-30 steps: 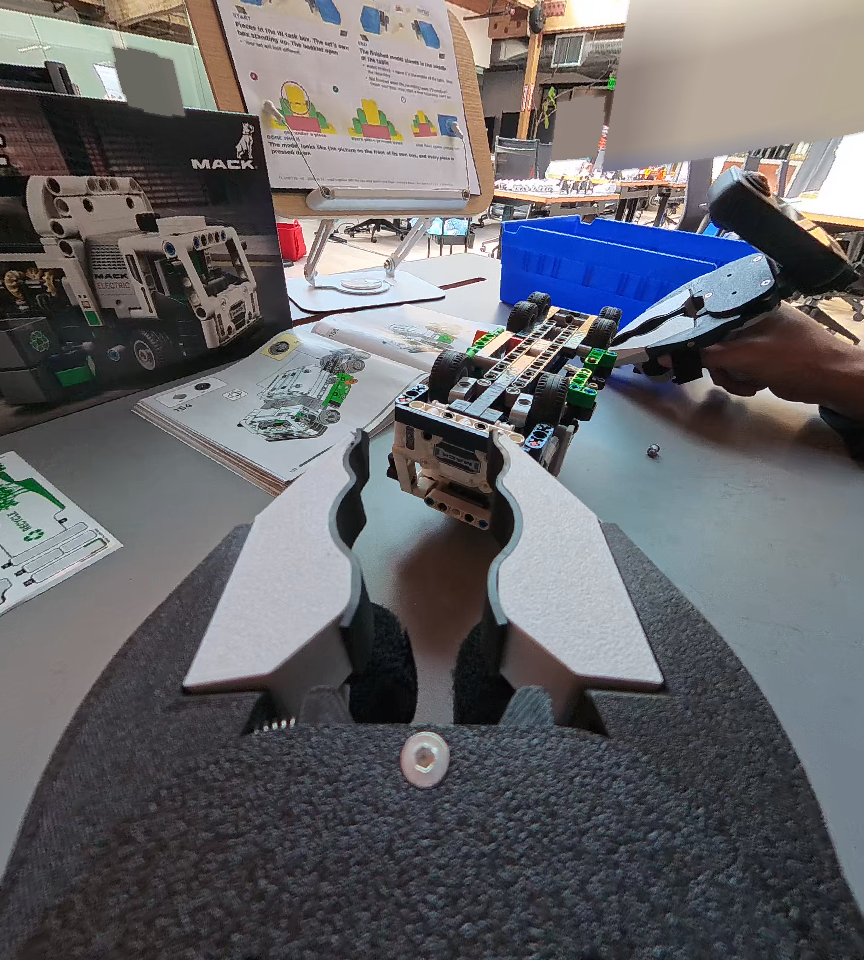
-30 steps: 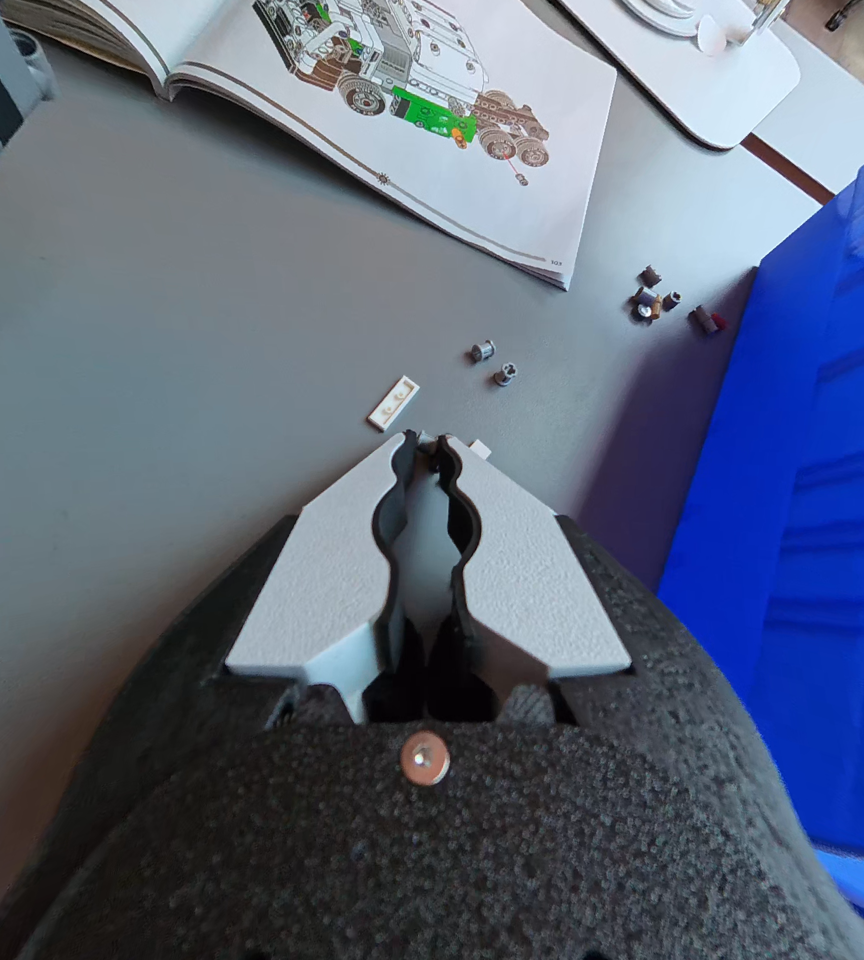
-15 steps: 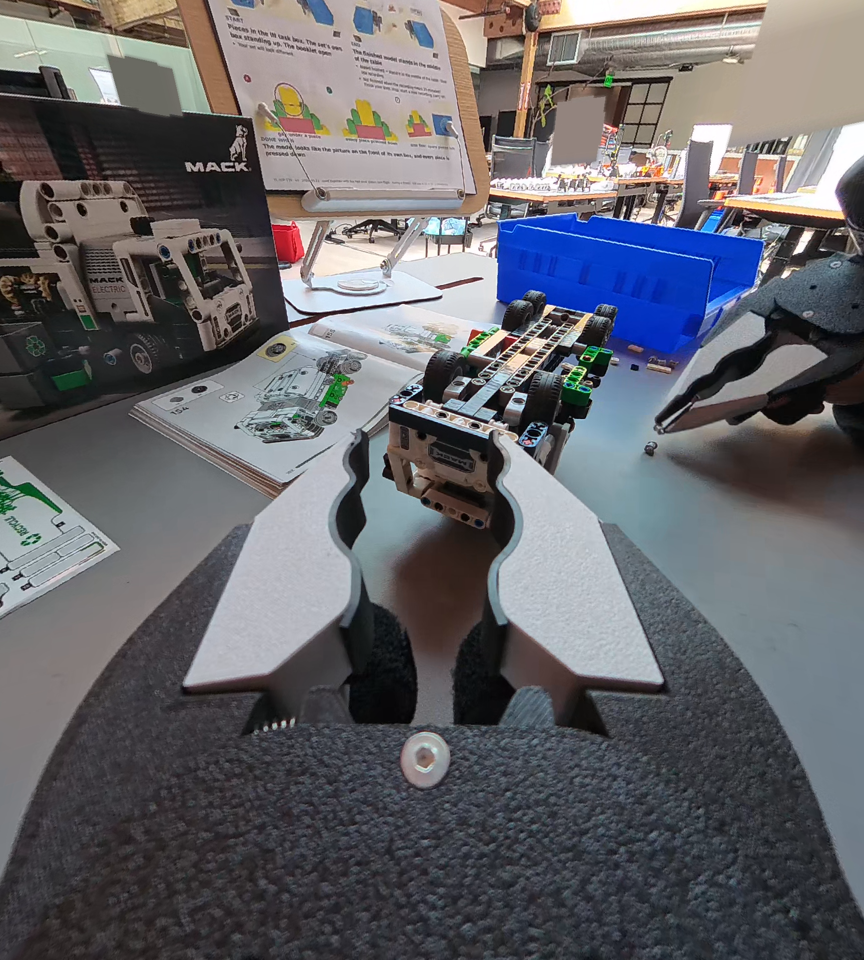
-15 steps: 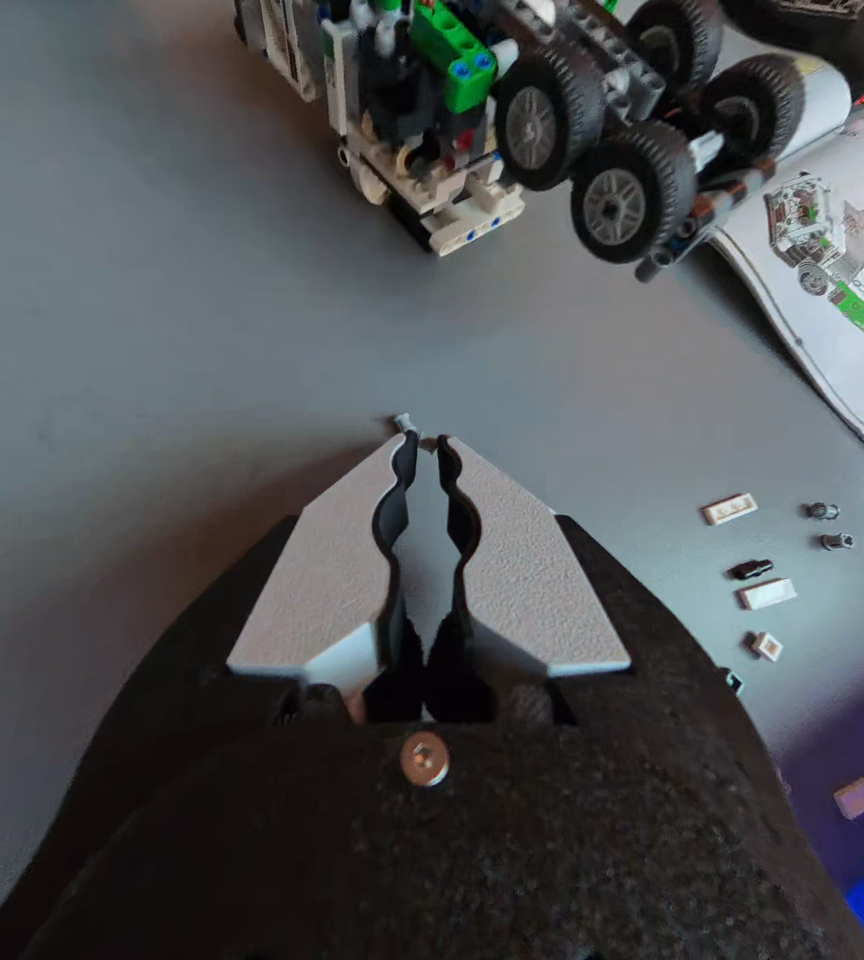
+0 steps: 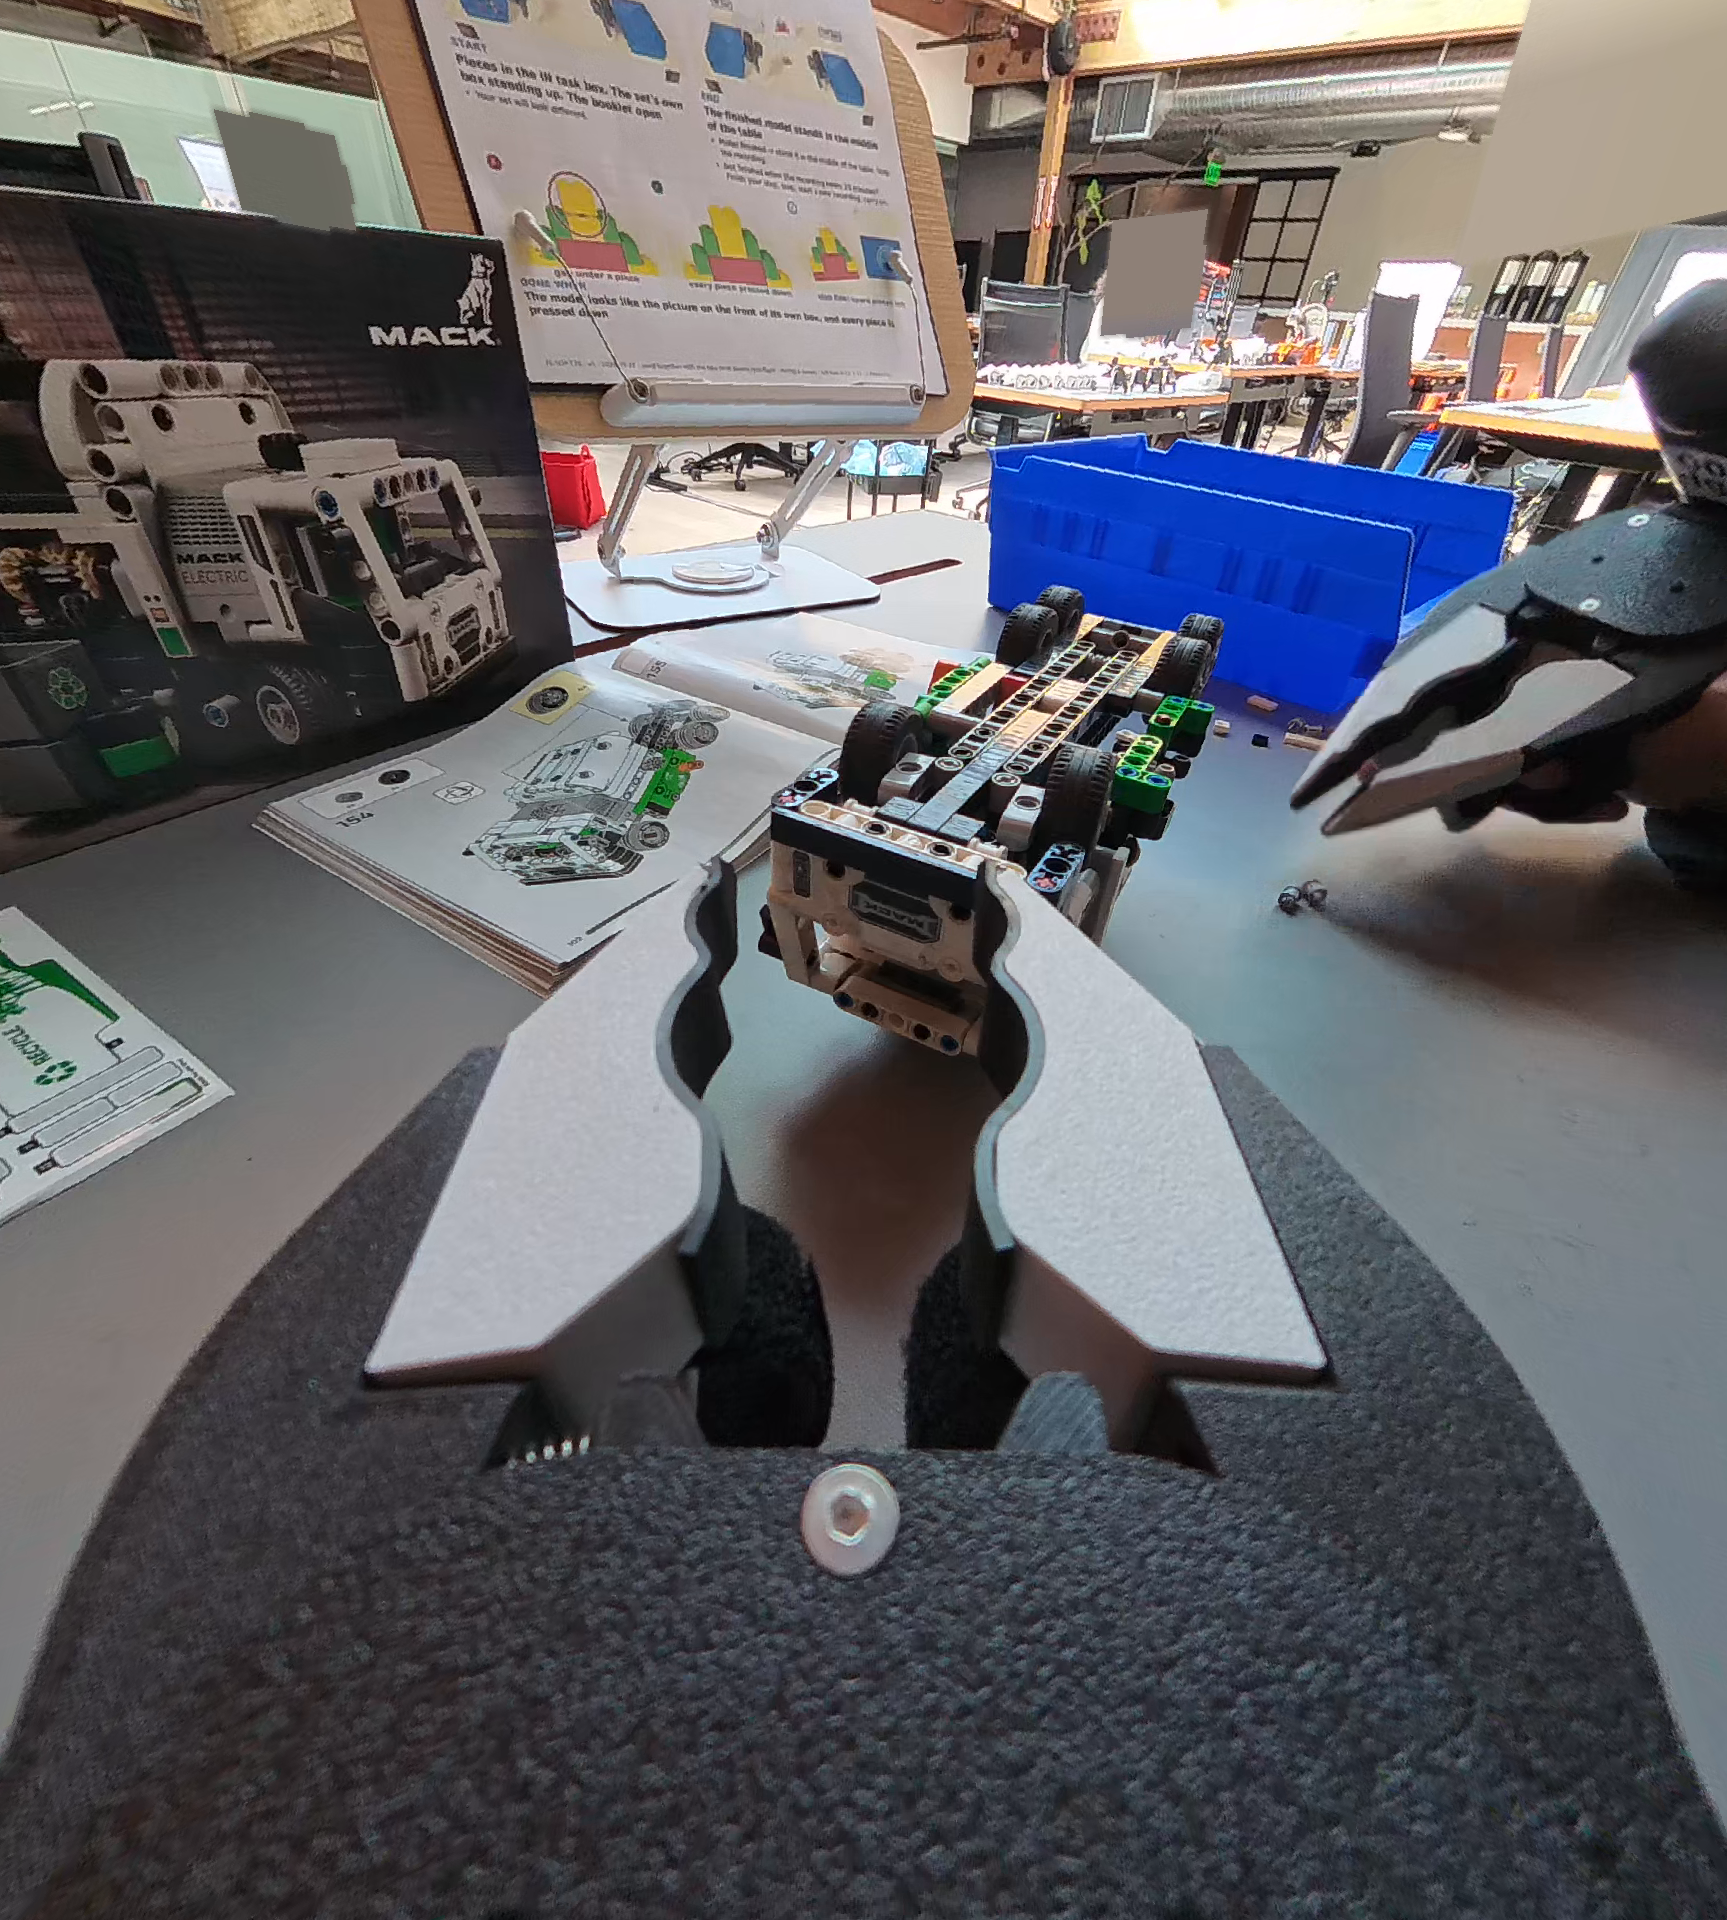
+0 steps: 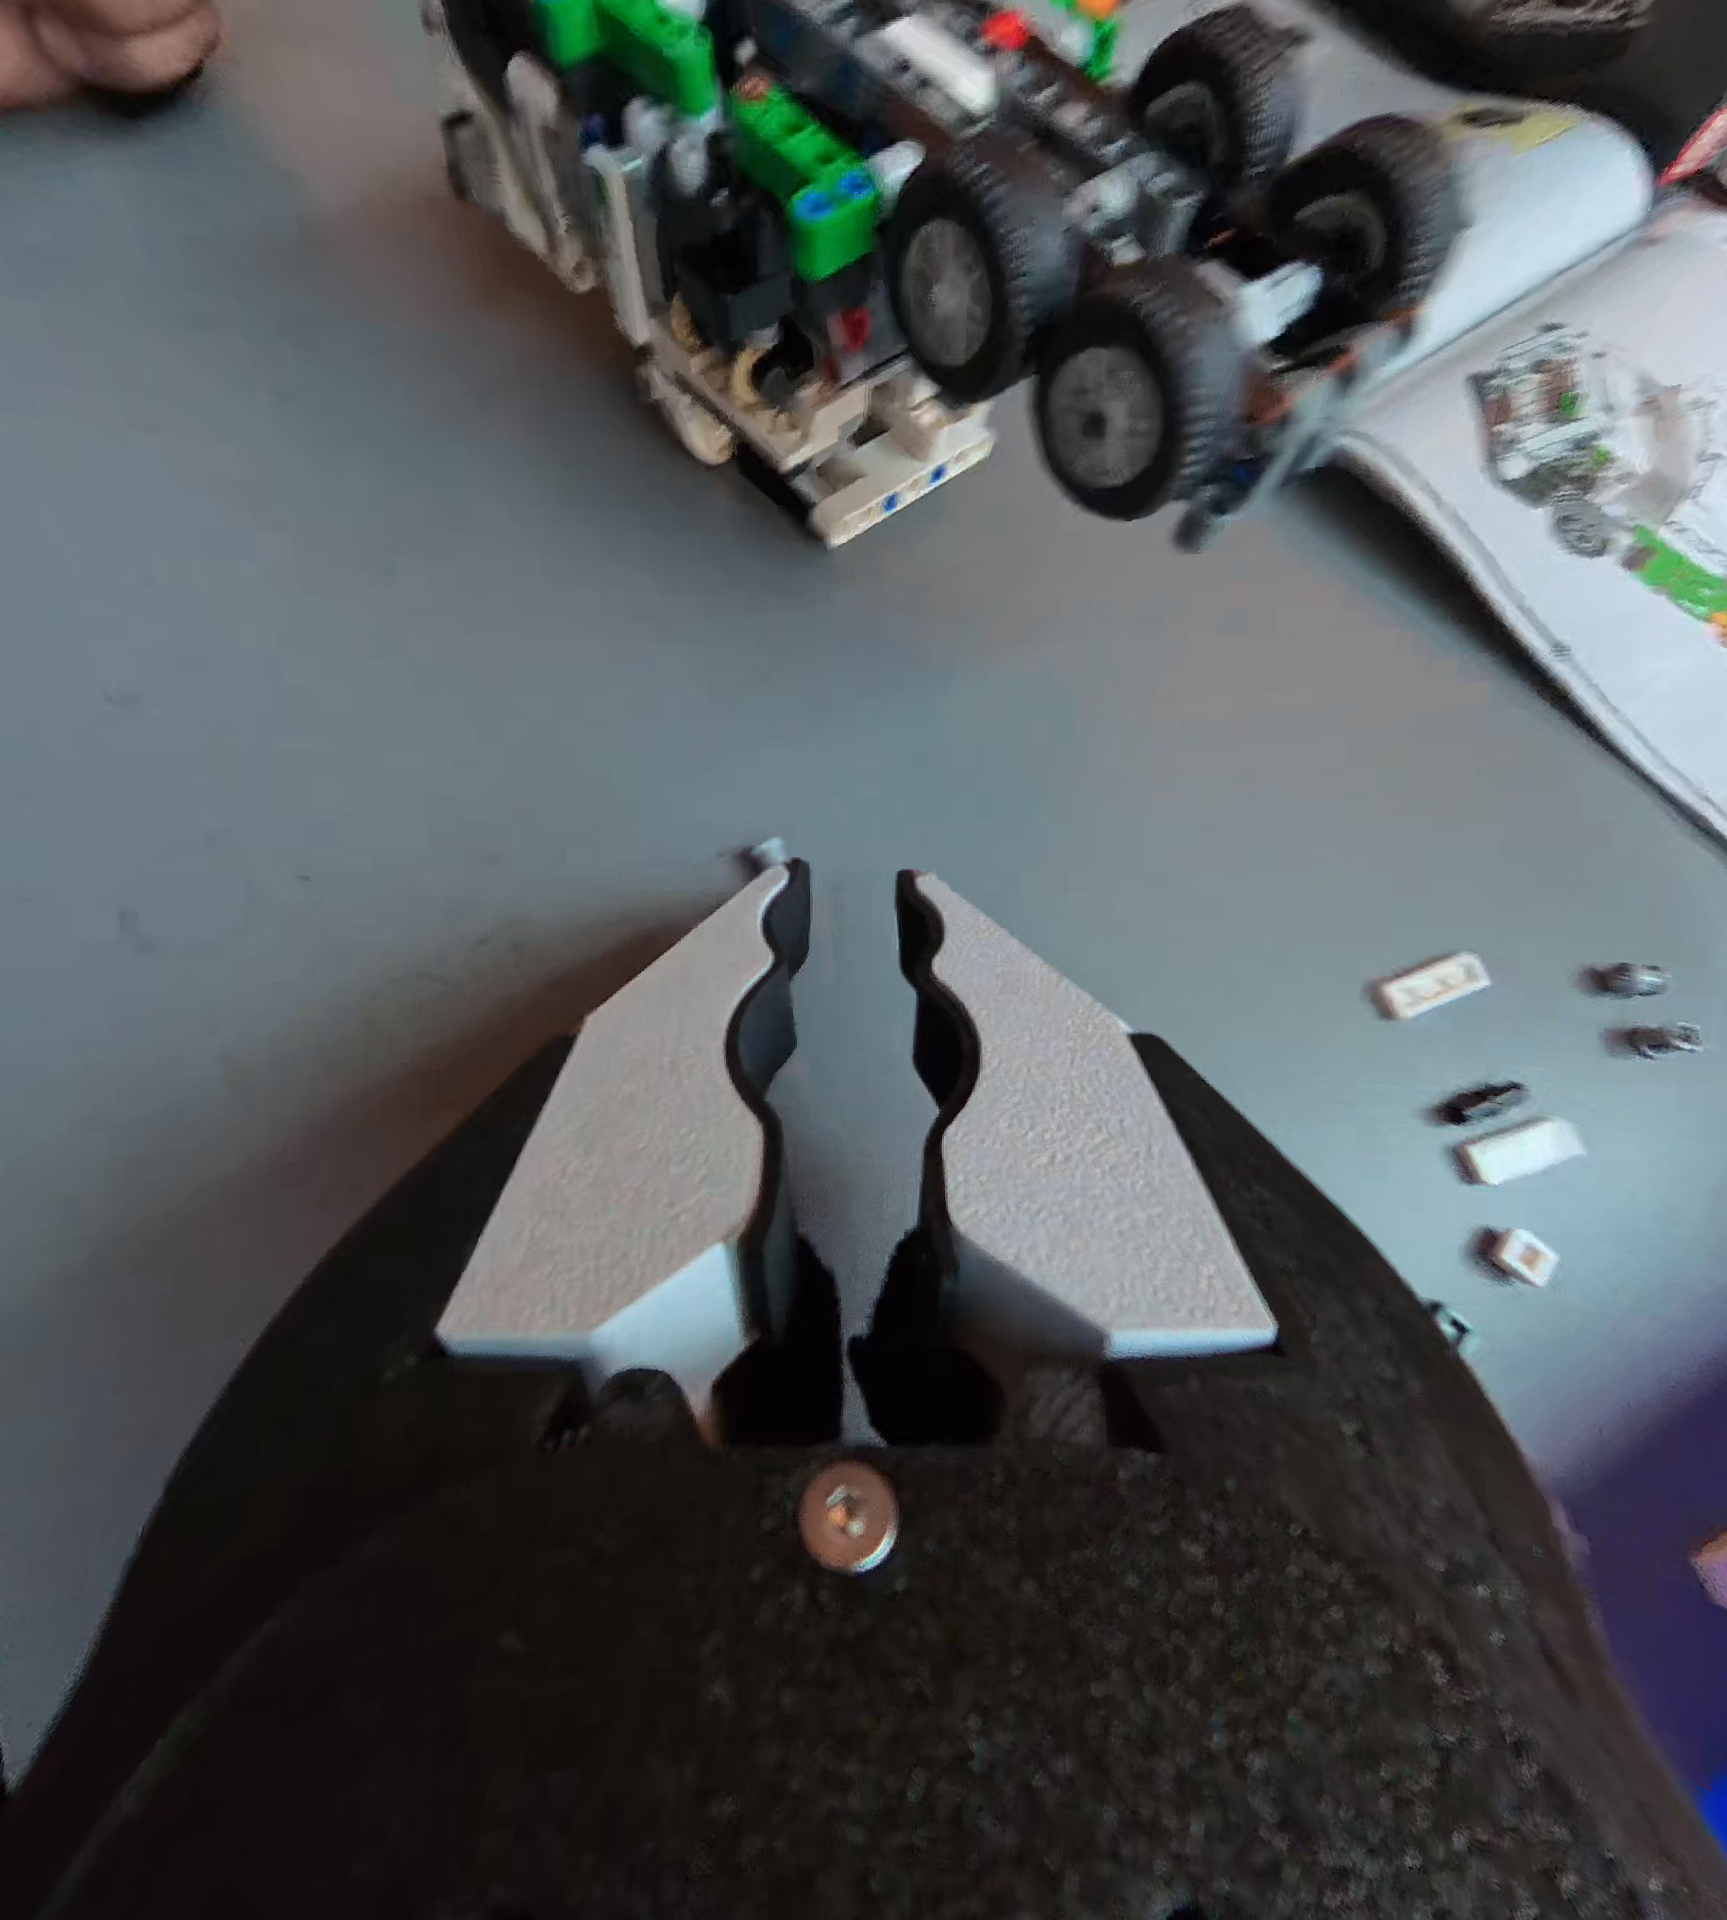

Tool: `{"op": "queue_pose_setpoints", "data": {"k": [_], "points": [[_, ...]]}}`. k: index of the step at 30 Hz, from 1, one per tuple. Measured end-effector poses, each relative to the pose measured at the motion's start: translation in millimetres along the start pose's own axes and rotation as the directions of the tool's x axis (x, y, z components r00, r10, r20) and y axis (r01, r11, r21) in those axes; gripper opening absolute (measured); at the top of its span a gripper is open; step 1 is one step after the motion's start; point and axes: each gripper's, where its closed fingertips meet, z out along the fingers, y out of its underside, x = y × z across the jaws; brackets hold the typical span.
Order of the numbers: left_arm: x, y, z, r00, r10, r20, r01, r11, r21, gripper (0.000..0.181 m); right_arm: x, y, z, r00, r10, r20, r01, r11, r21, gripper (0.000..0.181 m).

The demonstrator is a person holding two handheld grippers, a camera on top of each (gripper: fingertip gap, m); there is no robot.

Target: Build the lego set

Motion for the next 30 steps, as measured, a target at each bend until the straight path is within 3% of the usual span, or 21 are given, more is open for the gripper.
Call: {"op": "queue_pose_setpoints", "data": {"k": [2, 5, 7, 9, 15, 25, 28, 30], "points": [[-0.1, 0.0, 0.0, 1.0, -0.003, -0.002, 0.003, 1.0, 0.0, 0.043, 39.3, -6.8, -11.0, 0.987, 0.074, -0.142, -0.067, 0.997, 0.049, 0.015], [0.9, 1.0, 0.7, 1.0, 0.011, 0.001, -0.011, 1.0, -0.006, 0.043, 126.9, 5.4, -29.8, 0.845, 0.217, -0.488, -0.223, 0.974, 0.047, 0.024], [1.7, 1.7, 1.3, 1.0, 0.017, 0.001, -0.017, 1.0, -0.012, 0.043, 157.9, 14.4, -31.9, 0.773, 0.279, -0.57, -0.311, 0.949, 0.043, 0.026], [1.3, 1.1, 0.8, 1.0, 0.012, -0.001, -0.012, 1.0, -0.008, 0.043, 169.1, 20.1, -22.5, 0.758, 0.329, -0.563, -0.379, 0.925, 0.03, 0.029], [-2.3, -1.6, -1.3, 0.999, -0.034, -0.012, 0.034, 0.999, 0.011, 0.043, 183.2, 41.3, -7.3, 0.737, 0.308, -0.602, -0.432, 0.899, -0.069, 0.023], [-0.8, -2.2, -1.9, 0.999, -0.04, -0.029, 0.041, 0.999, 0.015, 0.043, 174.8, 35.8, -1.2, 0.78, 0.293, -0.553, -0.396, 0.915, -0.073, 0.006], [2.6, -0.7, -1.0, 0.999, -0.017, -0.031, 0.017, 1.0, 0.005, 0.043, 138.5, 7.3, 0.0, 0.878, 0.262, -0.4, -0.3, 0.953, -0.033, 0.006], [4.3, 0.5, -0.1, 1.0, -0.001, -0.029, 0.0, 1.0, -0.003, 0.043, 81.9, -12.3, 5.5, 0.966, 0.221, -0.133, -0.226, 0.974, -0.02, 0.006]]}}
